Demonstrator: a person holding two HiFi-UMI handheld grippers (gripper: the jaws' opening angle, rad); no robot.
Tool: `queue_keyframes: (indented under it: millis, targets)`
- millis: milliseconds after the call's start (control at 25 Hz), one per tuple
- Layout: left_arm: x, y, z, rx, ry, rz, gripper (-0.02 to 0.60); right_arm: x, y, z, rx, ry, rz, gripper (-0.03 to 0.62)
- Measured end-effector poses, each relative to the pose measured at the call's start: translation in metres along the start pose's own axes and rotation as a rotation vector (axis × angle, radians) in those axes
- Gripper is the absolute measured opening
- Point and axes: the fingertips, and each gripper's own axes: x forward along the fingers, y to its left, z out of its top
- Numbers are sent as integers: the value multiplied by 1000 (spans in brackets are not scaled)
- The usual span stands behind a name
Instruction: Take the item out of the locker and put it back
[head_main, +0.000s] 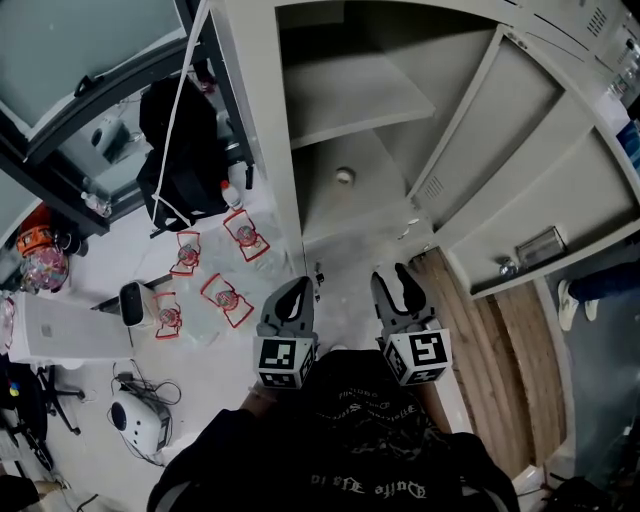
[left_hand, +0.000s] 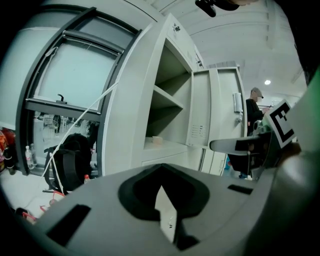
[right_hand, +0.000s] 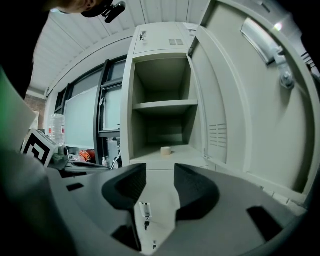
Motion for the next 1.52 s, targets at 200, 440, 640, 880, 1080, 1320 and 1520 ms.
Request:
queue_keyframes:
  millis: [200,440,640,880,1080,1320,1520]
  targets:
    - [2,-2,1,-1,-3,-5,6,1,-1,1,-2,-5,-6,103]
    - [1,1,2,2,-7,0,6,1,-2,2,1,-26,-6,18]
    - [-1,1,2,1,-10,11,6,1,-3,6,-31,-33,-19,6]
    - [-2,-1,4,9,-21,21,6,3,-2,2,-50,-18,-19,5]
    - [-6,-2,3,8,-17,30,6,2,2,-1,-56,-12,3,5]
    - [-8,-2,3,12,-19,38,6,2,4,-1,-61,-16,13,3]
    - [-10,-1,4,11,-20,44,6,3,7,-1,-71,-10,22,3]
